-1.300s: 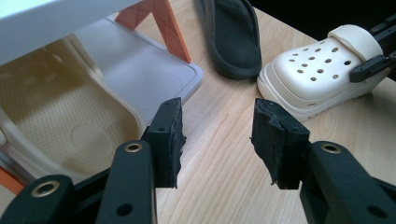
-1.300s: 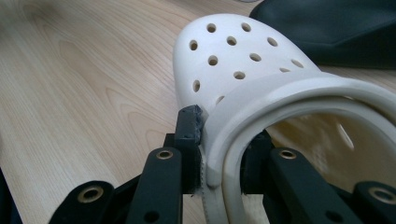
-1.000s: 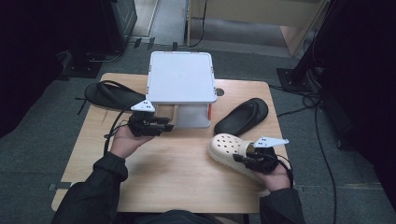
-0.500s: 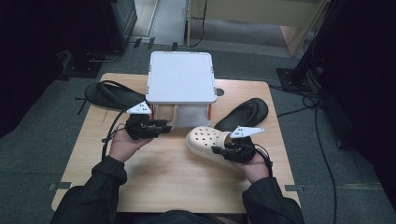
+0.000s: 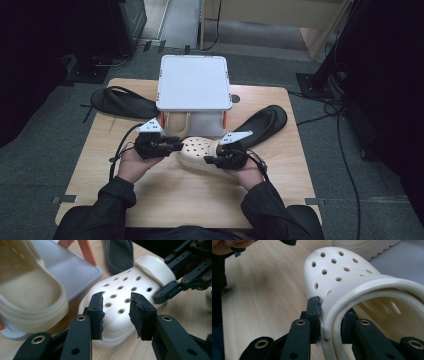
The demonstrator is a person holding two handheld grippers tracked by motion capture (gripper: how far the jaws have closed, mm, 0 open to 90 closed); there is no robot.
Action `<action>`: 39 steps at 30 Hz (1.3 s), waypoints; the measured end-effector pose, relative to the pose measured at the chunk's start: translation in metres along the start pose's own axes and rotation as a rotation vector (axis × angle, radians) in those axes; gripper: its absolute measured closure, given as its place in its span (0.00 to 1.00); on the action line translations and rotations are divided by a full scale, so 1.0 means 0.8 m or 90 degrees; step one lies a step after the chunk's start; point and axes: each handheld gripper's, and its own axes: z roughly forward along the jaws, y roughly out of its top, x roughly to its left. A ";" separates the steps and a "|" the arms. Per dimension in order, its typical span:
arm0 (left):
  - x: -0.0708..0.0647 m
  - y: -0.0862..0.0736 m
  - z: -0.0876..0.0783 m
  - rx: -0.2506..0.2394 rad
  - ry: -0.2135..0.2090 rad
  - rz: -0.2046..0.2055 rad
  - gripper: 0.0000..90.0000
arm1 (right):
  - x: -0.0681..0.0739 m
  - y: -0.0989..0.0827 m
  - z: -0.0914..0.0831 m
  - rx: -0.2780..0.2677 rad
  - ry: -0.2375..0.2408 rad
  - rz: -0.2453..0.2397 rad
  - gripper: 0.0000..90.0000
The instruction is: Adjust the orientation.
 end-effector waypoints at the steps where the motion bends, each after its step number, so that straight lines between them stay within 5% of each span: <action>1: 0.000 -0.002 0.003 0.007 -0.002 -0.003 0.71 | 0.000 0.000 0.004 0.006 0.002 0.002 0.83; 9: 0.004 -0.009 0.016 0.019 0.002 -0.014 0.73 | 0.001 -0.004 0.009 0.012 -0.016 -0.027 0.77; 20: -0.003 -0.021 0.009 0.025 0.017 -0.017 0.76 | -0.010 -0.009 -0.045 -0.014 -0.010 -0.033 0.77; 25: -0.005 -0.022 0.010 0.025 0.015 -0.015 0.76 | -0.011 -0.007 -0.048 -0.032 0.001 -0.027 0.65; 31: -0.006 -0.027 0.002 0.011 0.021 -0.025 0.79 | -0.008 -0.002 -0.060 -0.045 -0.011 -0.041 0.69; 39: -0.015 -0.039 0.008 0.029 0.027 -0.023 0.82 | -0.045 0.008 -0.069 -0.075 -0.066 -0.027 0.86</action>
